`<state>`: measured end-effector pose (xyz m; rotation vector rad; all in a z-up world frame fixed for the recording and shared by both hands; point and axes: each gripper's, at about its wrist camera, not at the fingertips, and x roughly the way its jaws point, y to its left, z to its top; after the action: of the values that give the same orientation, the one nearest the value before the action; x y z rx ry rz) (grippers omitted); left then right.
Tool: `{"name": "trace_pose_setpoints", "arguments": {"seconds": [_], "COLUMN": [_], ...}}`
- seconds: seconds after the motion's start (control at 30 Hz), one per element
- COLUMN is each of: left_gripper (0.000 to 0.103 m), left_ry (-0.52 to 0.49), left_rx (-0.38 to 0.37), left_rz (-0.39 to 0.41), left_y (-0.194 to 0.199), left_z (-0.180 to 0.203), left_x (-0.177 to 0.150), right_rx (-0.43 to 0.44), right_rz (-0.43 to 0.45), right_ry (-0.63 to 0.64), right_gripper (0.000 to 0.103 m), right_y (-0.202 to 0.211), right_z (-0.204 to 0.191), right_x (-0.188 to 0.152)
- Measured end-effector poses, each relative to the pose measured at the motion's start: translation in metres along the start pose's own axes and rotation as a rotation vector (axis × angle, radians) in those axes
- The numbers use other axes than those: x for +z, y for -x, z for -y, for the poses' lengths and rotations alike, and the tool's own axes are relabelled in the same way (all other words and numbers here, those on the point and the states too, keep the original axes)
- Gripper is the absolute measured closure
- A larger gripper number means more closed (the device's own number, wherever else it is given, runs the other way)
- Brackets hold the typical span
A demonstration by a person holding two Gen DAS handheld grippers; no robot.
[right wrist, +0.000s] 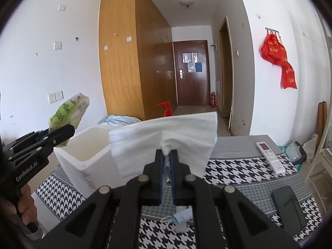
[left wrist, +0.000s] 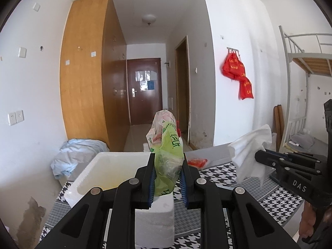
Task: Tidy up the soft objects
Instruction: 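Carry both items over the white foam box and release the tissues with the right tool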
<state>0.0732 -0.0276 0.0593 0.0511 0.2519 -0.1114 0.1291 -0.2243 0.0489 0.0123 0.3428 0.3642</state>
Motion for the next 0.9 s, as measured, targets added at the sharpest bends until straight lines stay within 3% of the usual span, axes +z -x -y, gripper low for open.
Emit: {"name": "trace_pose_setpoints", "arguments": {"seconds": [0.9], "left_gripper": [0.082], "left_ry": [0.045], "left_rx": [0.105], "left_rz": [-0.023], "left_y": [-0.005], "left_z": [-0.042], "left_x": [0.005], "right_rx": [0.093], "right_rz": [-0.04], "right_ry": [0.066], "right_gripper": [0.094], "right_y": [-0.037], "right_z": [-0.047], "right_x": [0.019]}}
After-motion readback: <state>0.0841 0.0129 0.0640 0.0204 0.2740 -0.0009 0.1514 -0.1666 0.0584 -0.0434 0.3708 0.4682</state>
